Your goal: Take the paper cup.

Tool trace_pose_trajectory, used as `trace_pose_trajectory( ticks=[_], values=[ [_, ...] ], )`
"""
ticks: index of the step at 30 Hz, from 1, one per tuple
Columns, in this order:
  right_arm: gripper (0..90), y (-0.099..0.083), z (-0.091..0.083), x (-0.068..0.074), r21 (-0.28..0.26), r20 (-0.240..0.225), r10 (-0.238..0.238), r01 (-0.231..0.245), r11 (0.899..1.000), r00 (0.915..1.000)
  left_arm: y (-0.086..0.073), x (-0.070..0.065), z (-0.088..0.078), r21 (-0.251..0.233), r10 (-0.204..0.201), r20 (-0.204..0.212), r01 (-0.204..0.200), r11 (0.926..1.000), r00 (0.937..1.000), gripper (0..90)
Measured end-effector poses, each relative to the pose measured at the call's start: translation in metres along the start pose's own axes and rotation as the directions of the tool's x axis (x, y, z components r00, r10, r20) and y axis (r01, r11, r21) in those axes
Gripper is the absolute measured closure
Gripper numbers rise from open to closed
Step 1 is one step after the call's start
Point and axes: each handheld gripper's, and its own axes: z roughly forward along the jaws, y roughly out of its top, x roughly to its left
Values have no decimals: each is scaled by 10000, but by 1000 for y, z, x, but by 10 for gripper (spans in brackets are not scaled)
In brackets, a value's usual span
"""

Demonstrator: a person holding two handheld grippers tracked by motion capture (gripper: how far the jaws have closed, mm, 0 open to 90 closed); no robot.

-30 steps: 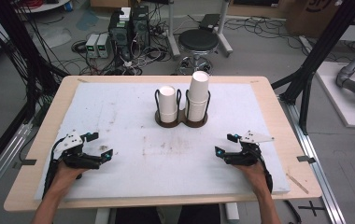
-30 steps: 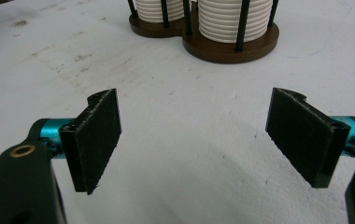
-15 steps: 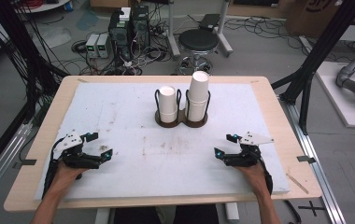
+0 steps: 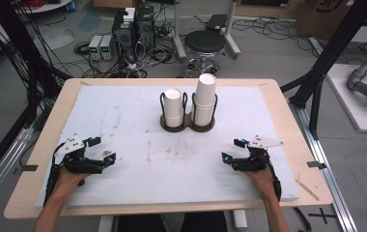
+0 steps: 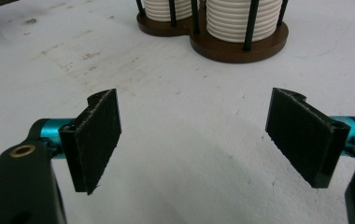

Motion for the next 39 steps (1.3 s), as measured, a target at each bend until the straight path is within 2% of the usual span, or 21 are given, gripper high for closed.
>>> trace_pose_trajectory(
  ticks=[5,9,19,27,32,33,39],
  values=[
    [186,15,-8,0,-163,-293,-14,9,9999,9996,0,2,0,-25,-202,-41,202,9998,9998,27],
    [186,31,-16,0,-214,-254,-138,132,9997,9996,0,3,0,-43,-358,-78,357,9994,9993,28],
    [186,77,-34,-2,-234,-94,-527,525,9983,9986,0,1,0,-24,-205,-148,204,9998,9997,27],
    [186,116,-40,-6,-202,53,-761,762,9969,9971,0,1,0,6,-142,-166,142,9999,9998,27],
    [186,133,-42,-8,-96,68,-778,779,9969,9969,0,1,0,20,-121,-146,122,9999,9998,27],
    [186,143,-43,-9,9,149,-942,942,9956,9954,0,1,0,18,-150,-143,150,9999,9998,27],
    [186,170,-44,-10,442,257,-1158,1146,9924,9929,0,1,0,7,-220,-148,220,9998,9996,27]
  ],
)
